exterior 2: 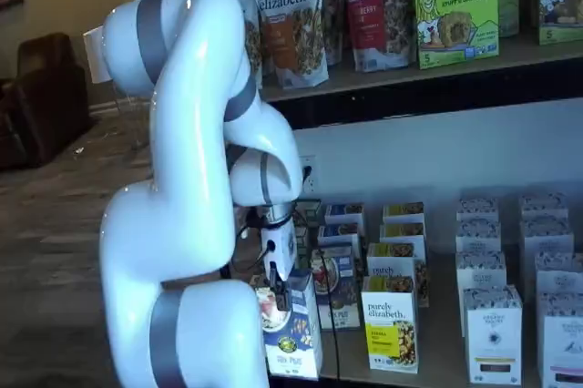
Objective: Pick up the blue and white box that is on the bottom shelf, the second box from the left
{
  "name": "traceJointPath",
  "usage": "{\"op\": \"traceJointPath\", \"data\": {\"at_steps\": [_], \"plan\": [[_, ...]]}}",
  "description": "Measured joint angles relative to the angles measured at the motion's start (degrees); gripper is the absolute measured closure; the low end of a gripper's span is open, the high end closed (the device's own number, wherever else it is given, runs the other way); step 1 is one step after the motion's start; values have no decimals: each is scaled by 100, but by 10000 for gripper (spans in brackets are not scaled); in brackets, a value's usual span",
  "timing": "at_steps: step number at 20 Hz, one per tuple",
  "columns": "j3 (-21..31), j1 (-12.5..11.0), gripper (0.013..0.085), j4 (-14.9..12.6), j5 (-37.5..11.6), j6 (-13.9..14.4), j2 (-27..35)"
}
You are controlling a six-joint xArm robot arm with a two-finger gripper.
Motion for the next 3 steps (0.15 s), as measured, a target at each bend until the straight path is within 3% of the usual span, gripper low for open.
{"op": "traceJointPath", "data": {"at_steps": [3], "plan": [[87,-37,490,83,52,-108,-145]]}}
